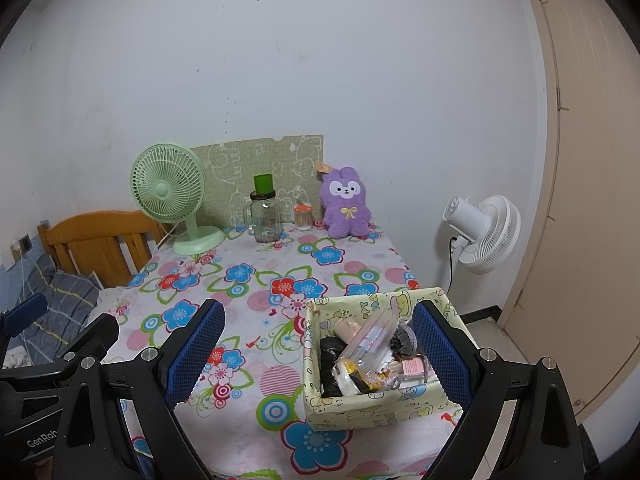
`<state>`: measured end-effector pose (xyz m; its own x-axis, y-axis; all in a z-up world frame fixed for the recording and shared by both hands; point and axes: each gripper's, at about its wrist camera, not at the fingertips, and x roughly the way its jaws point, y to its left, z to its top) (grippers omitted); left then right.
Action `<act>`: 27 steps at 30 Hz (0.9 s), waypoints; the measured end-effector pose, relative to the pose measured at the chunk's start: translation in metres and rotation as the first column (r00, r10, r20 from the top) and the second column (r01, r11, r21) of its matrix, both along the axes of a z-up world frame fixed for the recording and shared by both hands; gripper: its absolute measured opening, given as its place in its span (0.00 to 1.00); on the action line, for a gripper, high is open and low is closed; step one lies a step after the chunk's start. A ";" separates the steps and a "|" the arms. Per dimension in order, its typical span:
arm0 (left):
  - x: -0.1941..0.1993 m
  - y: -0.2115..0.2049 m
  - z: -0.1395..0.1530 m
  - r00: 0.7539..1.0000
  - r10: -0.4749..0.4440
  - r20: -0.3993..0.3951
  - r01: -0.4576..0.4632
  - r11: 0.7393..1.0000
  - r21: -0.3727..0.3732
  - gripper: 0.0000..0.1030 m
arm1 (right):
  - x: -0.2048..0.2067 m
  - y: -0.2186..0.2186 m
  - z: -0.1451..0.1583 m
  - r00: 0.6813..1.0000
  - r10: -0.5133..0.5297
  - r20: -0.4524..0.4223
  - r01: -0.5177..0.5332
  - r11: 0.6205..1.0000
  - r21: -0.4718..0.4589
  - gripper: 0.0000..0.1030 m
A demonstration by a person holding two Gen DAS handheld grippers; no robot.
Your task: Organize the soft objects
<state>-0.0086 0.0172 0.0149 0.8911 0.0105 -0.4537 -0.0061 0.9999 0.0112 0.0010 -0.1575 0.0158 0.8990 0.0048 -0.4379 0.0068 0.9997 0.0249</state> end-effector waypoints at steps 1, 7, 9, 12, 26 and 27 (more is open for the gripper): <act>0.000 0.000 0.000 1.000 0.000 0.000 0.000 1.000 0.000 1.00 | 0.000 0.000 0.000 1.000 0.001 0.001 -0.001 1.000 0.000 0.94; 0.000 0.000 0.000 1.000 0.000 -0.001 0.000 1.000 0.000 1.00 | 0.001 0.000 0.001 1.000 0.002 -0.002 -0.002 1.000 0.001 0.94; 0.000 0.000 -0.001 1.000 0.000 -0.002 0.000 1.000 -0.003 1.00 | 0.001 0.000 0.001 1.000 0.002 -0.003 -0.002 1.000 0.001 0.94; 0.000 0.001 -0.001 1.000 0.001 0.000 -0.001 1.000 -0.001 1.00 | 0.001 0.000 0.001 1.000 0.002 -0.002 -0.002 1.000 0.003 0.94; 0.000 0.001 -0.001 1.000 0.001 -0.001 -0.001 1.000 -0.001 1.00 | 0.001 0.001 0.001 1.000 0.002 -0.002 -0.002 1.000 0.001 0.94; 0.000 0.001 -0.001 1.000 0.002 -0.001 -0.002 1.000 -0.002 1.00 | 0.000 0.001 0.001 1.000 0.002 -0.001 -0.002 1.000 0.001 0.94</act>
